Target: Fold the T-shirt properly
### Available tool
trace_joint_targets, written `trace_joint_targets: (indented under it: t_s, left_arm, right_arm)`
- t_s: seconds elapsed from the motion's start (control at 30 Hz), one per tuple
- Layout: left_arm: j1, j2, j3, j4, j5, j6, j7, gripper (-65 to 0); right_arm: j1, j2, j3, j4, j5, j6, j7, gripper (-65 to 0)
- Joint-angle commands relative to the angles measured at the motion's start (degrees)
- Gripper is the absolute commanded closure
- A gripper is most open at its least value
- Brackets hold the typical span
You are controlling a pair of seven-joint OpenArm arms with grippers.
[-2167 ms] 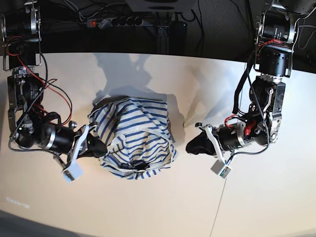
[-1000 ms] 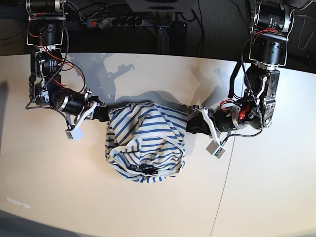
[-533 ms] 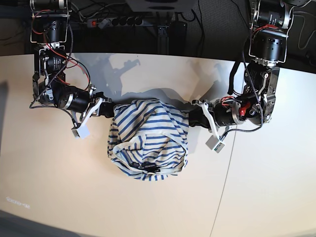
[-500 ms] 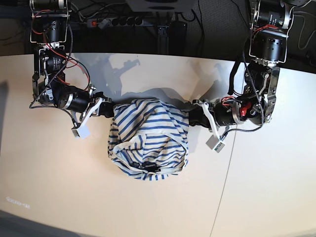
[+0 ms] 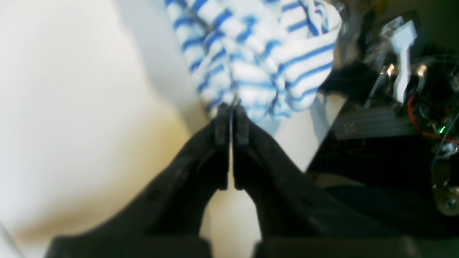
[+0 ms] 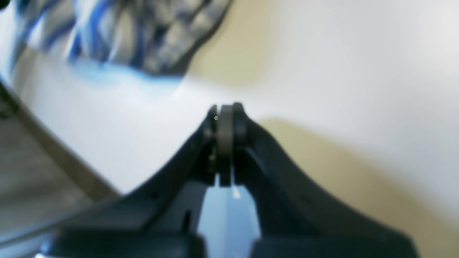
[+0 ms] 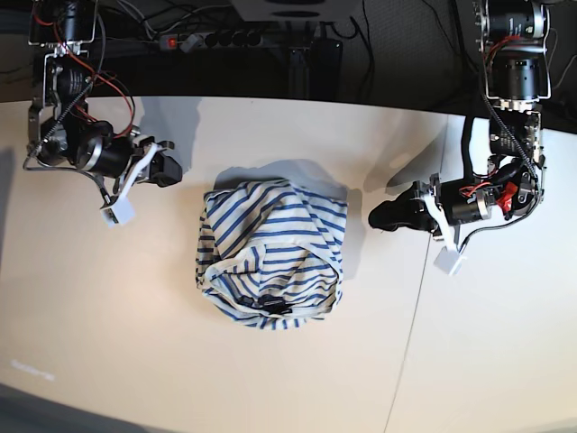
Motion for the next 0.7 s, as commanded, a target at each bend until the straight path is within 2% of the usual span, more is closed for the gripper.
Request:
trace_joint_targets:
  t_s: [0.0,0.3,0.43,0.53,0.67]
  left_arm:
    - [0.8,-0.4,-1.7,2.8,-2.6,-0.9,0.1,0.0]
    - [22.3,-2.2,-12.0,23.1,-4.4,-0.9,0.5,0.0]
    - [30.4,-2.2,-14.8,24.0,-2.5,-0.9,-1.2,0.0]
    - [36.2,-2.2,-14.9,22.9,8.0,-0.9,-9.6,0.0]
    - [38.5,-2.1,-12.5,14.6,33.4,-0.9,-31.4,0.0]
  right_arm:
    - [-1.7,0.9,0.8,2.2,1.8,3.8,0.5,0.0]
    - [-18.1,0.2,2.5,10.3,2.9,3.8,0.6,0.0]
    - [-24.1,0.2,2.5,10.2,2.0,3.8,1.2,0.0]
    - [-28.7,0.2,2.4,8.8,-1.5,3.8,4.6,0.0]
    - [-30.4,0.2,2.4,0.9,-6.4,3.6,9.6,0.0]
